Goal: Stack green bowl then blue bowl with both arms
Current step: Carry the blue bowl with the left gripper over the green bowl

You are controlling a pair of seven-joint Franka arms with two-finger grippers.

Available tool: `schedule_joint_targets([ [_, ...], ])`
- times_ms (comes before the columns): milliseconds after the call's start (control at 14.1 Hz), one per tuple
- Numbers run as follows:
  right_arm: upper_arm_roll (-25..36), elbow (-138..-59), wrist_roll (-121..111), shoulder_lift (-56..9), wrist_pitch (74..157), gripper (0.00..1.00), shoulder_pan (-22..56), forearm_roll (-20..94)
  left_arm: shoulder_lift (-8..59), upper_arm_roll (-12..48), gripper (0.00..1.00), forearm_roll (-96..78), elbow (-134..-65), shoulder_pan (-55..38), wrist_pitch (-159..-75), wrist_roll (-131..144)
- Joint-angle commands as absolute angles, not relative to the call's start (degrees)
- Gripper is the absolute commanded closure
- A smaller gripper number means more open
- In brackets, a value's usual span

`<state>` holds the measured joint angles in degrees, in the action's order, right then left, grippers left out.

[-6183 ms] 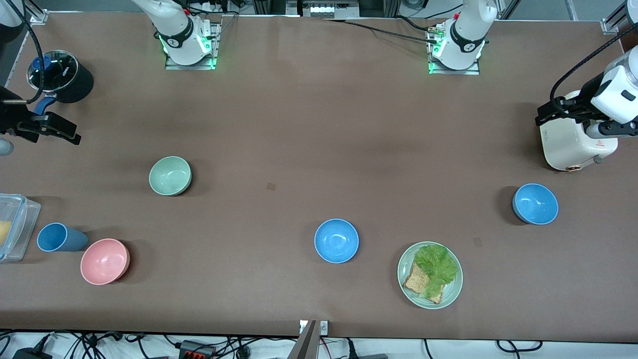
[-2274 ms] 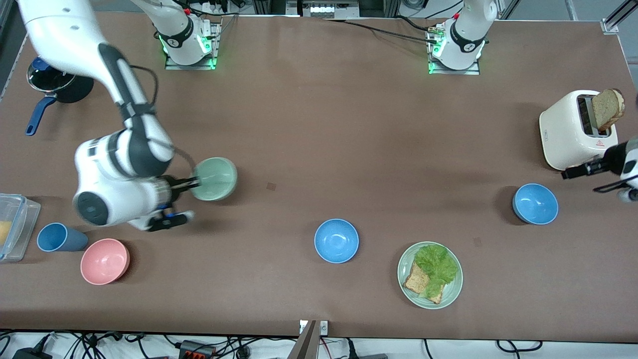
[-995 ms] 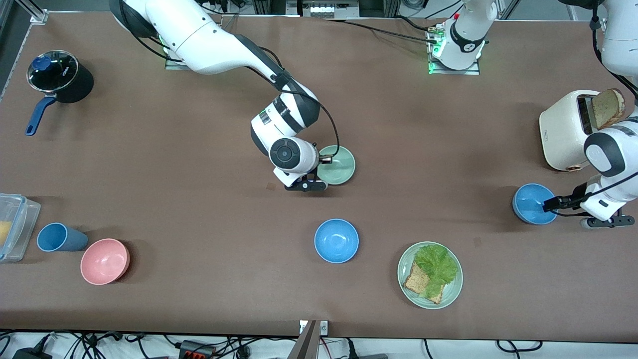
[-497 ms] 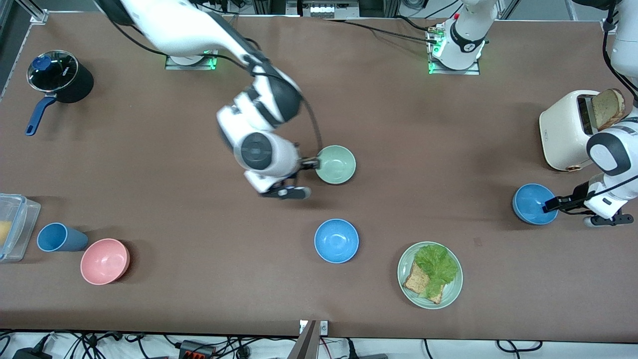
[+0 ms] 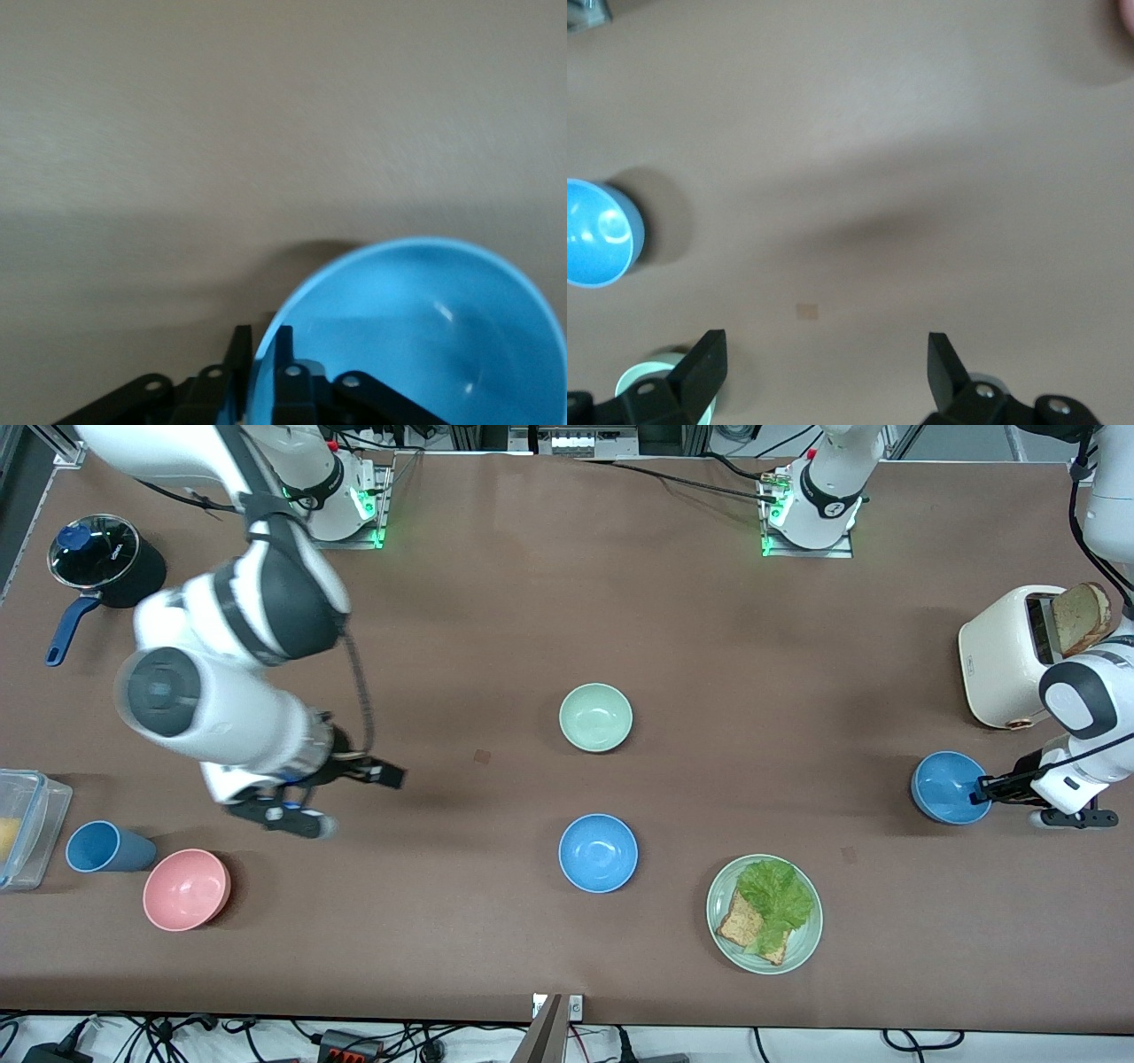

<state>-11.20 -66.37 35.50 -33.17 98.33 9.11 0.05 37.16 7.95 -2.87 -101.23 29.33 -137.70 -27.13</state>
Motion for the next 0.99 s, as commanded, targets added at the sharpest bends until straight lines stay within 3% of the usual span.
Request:
schedule_joint_targets([
  [0, -12.0, -67.1, 33.5, -30.6, 96.3, 0.0, 5.5, -0.7, 36.8, 8.2, 0.99, -3.2, -99.8, 28.7, -133.4, -41.3],
  [213, -10.6, -69.0, 24.6, -26.7, 96.4, 0.0, 2.2, -0.6, 36.0, 8.3, 1.0, -4.2, -99.3, 29.3, -131.8, -46.7],
  [426, -8.6, -71.9, 15.3, -22.0, 95.9, 0.0, -2.3, -0.2, 32.4, 10.4, 1.0, -5.1, -99.4, 29.2, -123.9, -45.4],
  [711, 2.0, -71.9, 2.6, -18.6, 92.5, 0.0, -1.9, 3.0, 25.7, 18.1, 1.0, -5.1, -99.1, 29.0, -109.8, -34.4],
  [924, 3.4, -71.9, -3.1, -16.8, 90.3, 0.0, -2.6, 2.9, 20.4, 25.8, 1.0, -6.5, -100.1, 29.2, -104.2, -19.7],
])
